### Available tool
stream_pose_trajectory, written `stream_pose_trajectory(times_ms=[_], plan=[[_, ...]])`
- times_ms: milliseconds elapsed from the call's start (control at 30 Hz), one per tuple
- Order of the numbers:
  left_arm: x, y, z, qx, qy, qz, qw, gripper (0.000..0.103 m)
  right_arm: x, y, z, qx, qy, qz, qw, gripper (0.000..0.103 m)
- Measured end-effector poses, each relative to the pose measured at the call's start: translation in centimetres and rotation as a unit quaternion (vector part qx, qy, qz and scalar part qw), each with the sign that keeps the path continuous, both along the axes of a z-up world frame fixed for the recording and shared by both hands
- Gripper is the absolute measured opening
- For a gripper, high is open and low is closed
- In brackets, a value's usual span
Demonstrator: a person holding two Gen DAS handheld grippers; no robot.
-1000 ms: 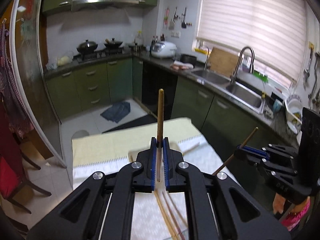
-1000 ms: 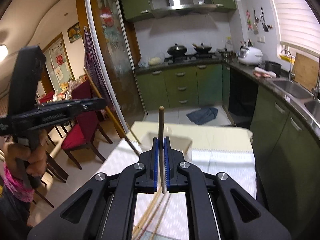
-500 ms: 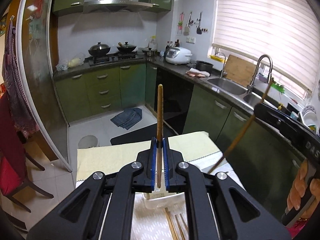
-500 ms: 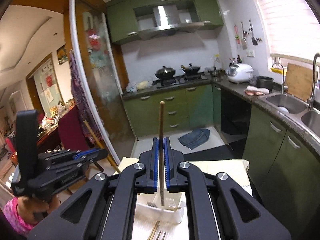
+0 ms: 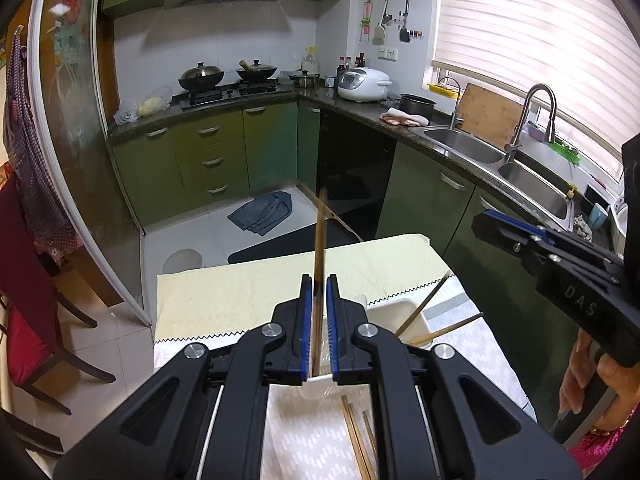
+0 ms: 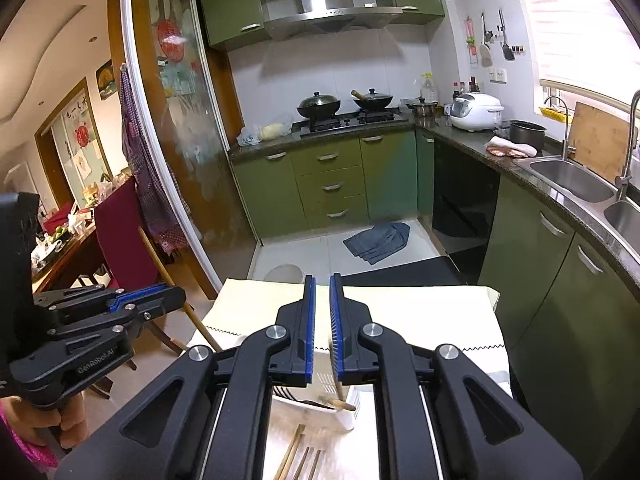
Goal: Organize utensils
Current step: 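Carry both chopsticks upright over the white holder and open both grippers, then move both open grippers back down to the remaining chopsticks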
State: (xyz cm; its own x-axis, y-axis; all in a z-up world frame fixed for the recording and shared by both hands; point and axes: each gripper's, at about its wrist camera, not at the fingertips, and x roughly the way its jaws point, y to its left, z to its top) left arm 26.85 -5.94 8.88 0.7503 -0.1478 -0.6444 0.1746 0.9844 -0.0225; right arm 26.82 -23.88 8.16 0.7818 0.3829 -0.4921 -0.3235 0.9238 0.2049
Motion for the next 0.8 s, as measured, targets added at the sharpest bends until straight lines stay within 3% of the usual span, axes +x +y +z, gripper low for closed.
stream_pose_trajectory(times_ms=[67, 267, 300, 367, 500, 567, 600, 667, 800], plan=[[-0.2, -0.1, 0.0, 0.000, 0.000, 0.002, 1.0000, 0.018, -0.5, 0.0, 0.1, -0.002, -0.001, 0.001, 1.000, 0.009], [-0.3, -0.1, -0.2, -0.007, 0.006, 0.002, 1.0000, 0.020, -3.0, -0.8, 0.4, 0.015, -0.009, 0.011, 1.000, 0.009], [-0.7, 0.1, -0.1, -0.010, 0.006, 0.001, 0.9999, 0.022, -3.6, -1.1, 0.5, 0.018, -0.013, 0.013, 1.000, 0.017], [-1.8, 0.2, 0.1, -0.012, 0.000, -0.001, 0.9999, 0.037, -5.4, -2.0, 0.6, 0.027, -0.023, 0.016, 0.999, 0.024], [-5.3, -0.4, -1.3, 0.004, 0.008, -0.020, 0.9998, 0.047, -9.2, -4.8, -0.6, 0.035, -0.033, 0.010, 0.999, 0.024], [-7.2, -1.0, -3.8, 0.019, 0.033, -0.033, 0.9987, 0.065, -10.7, -6.5, -1.9, 0.038, -0.028, 0.004, 0.999, 0.029], [-7.9, -1.2, -4.9, 0.025, 0.045, -0.035, 0.9980, 0.067, -11.4, -7.3, -2.8, 0.038, -0.021, 0.002, 0.999, 0.039], [-8.8, -1.9, -8.8, 0.043, 0.095, -0.040, 0.9938, 0.067, -12.5, -8.8, -4.9, 0.037, -0.004, -0.007, 0.999, 0.049], [-8.6, -2.4, -15.4, 0.056, 0.180, -0.026, 0.9817, 0.067, -13.7, -10.2, -9.3, 0.010, 0.037, -0.020, 0.999, 0.049]])
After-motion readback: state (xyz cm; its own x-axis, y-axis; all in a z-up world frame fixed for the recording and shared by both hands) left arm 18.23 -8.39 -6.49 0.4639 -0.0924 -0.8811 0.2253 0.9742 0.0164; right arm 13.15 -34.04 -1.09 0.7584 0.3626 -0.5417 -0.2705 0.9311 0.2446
